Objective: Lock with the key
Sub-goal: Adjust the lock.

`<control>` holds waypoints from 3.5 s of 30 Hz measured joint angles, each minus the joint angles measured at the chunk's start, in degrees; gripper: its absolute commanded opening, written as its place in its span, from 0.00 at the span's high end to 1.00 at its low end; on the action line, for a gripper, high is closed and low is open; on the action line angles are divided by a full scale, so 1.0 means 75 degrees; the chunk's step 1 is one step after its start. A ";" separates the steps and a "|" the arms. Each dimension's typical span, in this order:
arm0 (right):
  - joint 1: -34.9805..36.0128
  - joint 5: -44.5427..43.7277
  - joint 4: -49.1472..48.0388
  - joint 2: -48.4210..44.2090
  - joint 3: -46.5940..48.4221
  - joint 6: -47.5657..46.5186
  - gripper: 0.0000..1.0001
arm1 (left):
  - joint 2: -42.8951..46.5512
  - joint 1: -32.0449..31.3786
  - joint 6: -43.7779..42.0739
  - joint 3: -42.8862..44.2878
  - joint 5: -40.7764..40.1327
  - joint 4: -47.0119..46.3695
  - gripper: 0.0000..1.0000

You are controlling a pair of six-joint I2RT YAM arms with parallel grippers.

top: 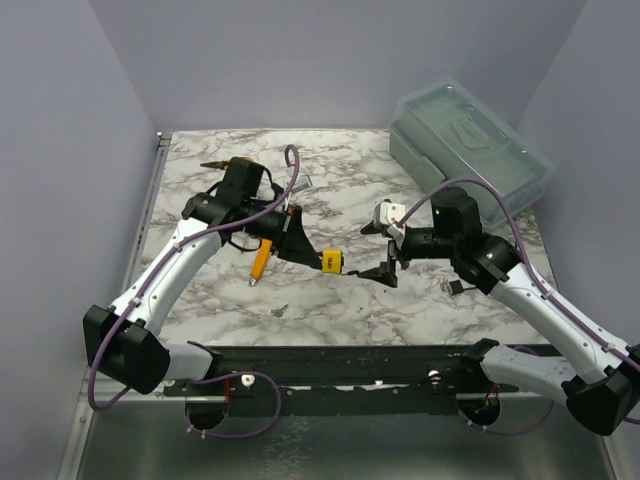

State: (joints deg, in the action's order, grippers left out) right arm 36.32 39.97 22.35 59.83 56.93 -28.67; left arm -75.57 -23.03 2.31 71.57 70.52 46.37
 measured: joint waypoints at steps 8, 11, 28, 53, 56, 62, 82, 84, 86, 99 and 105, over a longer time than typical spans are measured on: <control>0.0117 0.0431 0.0006 -0.0067 -0.0050 -0.0388 0.05 | 0.0003 -0.0248 0.0012 -0.0067 0.0006 0.0000 1.00; 0.0213 0.0533 0.0006 -0.0070 -0.0050 -0.0487 0.09 | 0.0003 -0.0294 0.0012 -0.0067 0.0009 -0.0003 1.00; 0.0376 0.1189 0.0353 -0.0032 -0.0041 -0.1137 0.39 | -0.0160 -0.0889 -0.0117 -0.0125 -0.0009 -0.0041 1.00; 0.0449 0.1594 0.1728 0.0140 0.0283 -0.3115 0.50 | -0.0431 -0.1250 -0.0434 -0.0125 -0.0029 -0.0055 1.00; 0.0449 0.1591 0.1856 0.0175 0.0335 -0.3340 0.51 | -0.0463 -0.1262 -0.0455 -0.0122 -0.0029 -0.0055 1.00; 0.0449 0.1591 0.1935 0.0189 0.0373 -0.3518 0.54 | -0.0484 -0.1300 -0.0513 -0.0114 -0.0032 -0.0055 1.00; 0.0437 0.1591 0.2294 0.0437 0.0647 -0.3389 0.57 | -0.0627 -0.1364 -0.0618 -0.0073 -0.0073 0.0012 1.00; 0.0428 0.1594 0.2305 0.0437 0.0647 -0.3378 0.57 | -0.0653 -0.1376 -0.0632 -0.0073 -0.0073 0.0012 1.00; 0.0428 0.1588 0.2311 0.0437 0.0647 -0.3325 0.57 | -0.0670 -0.1378 -0.0635 -0.0070 -0.0070 0.0012 1.00; 0.0399 0.1524 0.1999 0.0187 0.0452 -0.2850 0.54 | -0.0729 -0.1378 -0.0694 0.0000 0.0055 0.0012 1.00; 0.0417 0.1440 0.1886 -0.0020 0.0262 -0.3010 0.57 | -0.0729 -0.1413 -0.0734 0.0000 0.0055 0.0006 1.00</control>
State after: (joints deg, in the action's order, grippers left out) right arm 39.44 50.76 36.49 59.68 58.89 -51.24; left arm -81.03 -33.63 -3.20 71.57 70.94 46.41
